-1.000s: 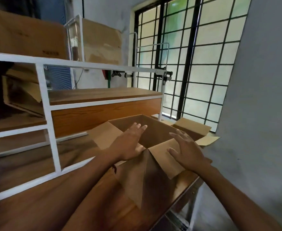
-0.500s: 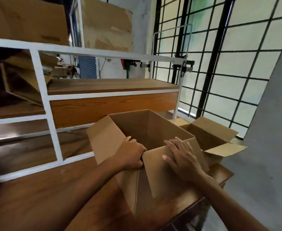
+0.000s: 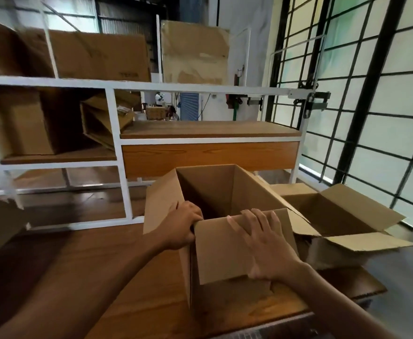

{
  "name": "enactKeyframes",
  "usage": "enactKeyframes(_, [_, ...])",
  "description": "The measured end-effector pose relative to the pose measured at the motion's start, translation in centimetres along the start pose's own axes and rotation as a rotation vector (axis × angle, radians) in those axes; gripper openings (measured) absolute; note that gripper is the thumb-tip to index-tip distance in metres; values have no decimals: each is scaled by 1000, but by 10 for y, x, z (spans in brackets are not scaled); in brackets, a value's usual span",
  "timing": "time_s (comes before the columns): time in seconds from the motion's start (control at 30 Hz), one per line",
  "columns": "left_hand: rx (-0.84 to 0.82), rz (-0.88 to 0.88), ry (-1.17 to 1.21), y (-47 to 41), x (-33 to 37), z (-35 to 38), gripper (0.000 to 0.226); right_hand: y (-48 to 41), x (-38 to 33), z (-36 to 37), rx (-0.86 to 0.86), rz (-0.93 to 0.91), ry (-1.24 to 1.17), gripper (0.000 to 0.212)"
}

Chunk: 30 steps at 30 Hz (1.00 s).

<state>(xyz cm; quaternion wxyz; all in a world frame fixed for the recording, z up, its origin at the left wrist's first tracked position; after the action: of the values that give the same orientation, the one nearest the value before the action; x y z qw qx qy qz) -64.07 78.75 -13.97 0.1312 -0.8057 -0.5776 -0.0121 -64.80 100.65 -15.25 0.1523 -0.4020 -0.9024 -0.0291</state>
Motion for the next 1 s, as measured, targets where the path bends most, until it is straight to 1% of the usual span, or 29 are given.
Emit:
enactKeyframes(0.13, [12,-4,-9,38,-8,-21,25,4,-33,-16,71,-32,-2,128])
enactKeyframes(0.27, [58,-29,-5,96,-25,-59,19,1,-83,-47,148,-56,5,131])
enactKeyframes(0.33, [86,-47,-52,132,-36,-82,20,0,-115,-69,197,-78,13,129])
enactKeyframes(0.5, [94,-131,-208,234,-67,-157,31,-4,-216,-134,344,-167,-9,127])
enactKeyframes(0.63, [143,-134,-319,314,-83,-217,32,-2,-286,-178,439,-240,-73,126])
enactKeyframes(0.77, [214,-114,-459,386,-92,-270,31,2,-337,-222,574,-433,-167,116])
enactKeyframes(0.83, [273,-104,-513,414,-99,-295,31,-1,-359,-247,651,-498,-193,110])
enactKeyframes(0.9, [326,-110,-561,436,-110,-321,32,-11,-373,-272,723,-507,-237,100])
enactKeyframes(1.0, [393,-139,-622,467,-132,-358,31,-35,-384,-314,844,-413,-328,82])
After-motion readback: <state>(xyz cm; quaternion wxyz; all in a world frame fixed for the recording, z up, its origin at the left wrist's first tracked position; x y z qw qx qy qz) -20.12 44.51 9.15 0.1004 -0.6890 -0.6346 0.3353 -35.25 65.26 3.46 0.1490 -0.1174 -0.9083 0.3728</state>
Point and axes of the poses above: each hand's wrist, its own y-axis away from the middle knuckle, its own z-axis out of the palm, x = y × z, the point moved 5 cm from there along -y, towards the middle knuckle, and after that the axes turned 10 degrees about -x, right-handed, at the moved point
